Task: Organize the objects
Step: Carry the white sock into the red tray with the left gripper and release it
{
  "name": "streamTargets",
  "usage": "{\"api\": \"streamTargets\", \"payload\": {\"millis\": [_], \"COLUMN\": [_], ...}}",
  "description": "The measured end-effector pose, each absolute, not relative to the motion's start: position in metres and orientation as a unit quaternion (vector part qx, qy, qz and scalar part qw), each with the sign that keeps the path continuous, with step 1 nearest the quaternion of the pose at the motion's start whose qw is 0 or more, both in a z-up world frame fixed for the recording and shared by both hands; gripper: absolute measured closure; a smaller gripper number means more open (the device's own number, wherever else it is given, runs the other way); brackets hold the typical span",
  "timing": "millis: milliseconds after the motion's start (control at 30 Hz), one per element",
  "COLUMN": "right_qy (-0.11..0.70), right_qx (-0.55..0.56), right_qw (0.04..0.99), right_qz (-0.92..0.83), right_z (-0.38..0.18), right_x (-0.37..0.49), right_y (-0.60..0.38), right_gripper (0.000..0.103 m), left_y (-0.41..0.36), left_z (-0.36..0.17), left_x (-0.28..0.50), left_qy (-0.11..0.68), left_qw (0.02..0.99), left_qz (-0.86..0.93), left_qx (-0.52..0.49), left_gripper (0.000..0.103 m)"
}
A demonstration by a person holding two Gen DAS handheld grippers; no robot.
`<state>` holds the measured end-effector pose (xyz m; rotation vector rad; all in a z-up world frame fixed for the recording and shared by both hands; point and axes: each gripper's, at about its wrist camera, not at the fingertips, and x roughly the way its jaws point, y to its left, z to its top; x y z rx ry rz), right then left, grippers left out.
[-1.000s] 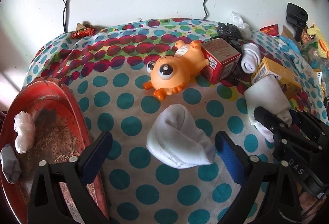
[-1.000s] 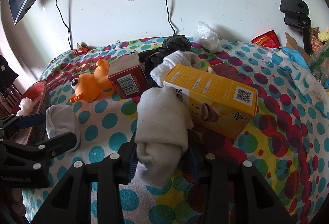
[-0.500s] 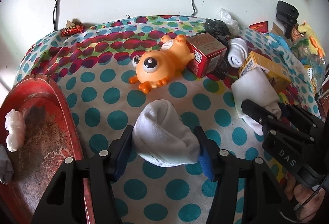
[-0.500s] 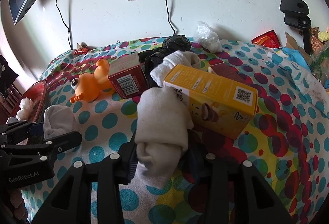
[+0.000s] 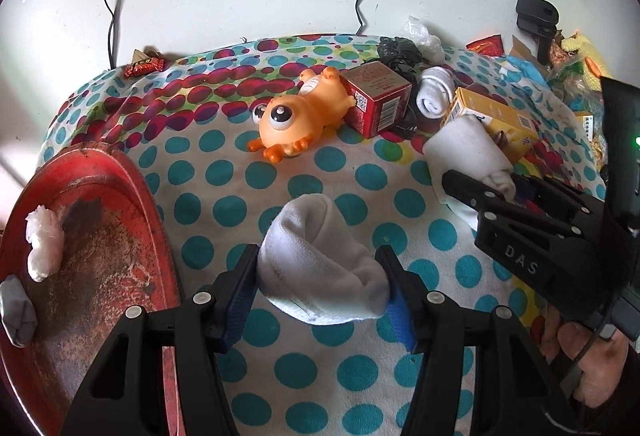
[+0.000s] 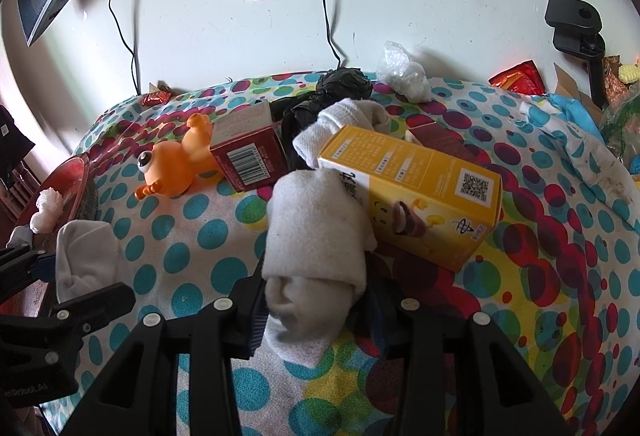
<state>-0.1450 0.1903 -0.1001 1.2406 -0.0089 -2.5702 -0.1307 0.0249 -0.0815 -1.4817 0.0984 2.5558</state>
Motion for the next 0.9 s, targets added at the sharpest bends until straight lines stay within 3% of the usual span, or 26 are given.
{"api": "streamTargets", "payload": {"millis": [900], "right_qy": [0.007], "right_qx": [0.431], "right_qw": [0.140], "right_qz": [-0.892], "right_z": [-0.101], "right_x": [-0.145], "right_y": [0.189], "right_gripper": [0.062], "left_y": [-0.029], "left_z": [-0.039], "left_x": [-0.048], "left_qy": [0.051], "left_qw": [0.100], "left_qz": [0.875], "left_qx": [-0.471], "left_gripper": [0.048]}}
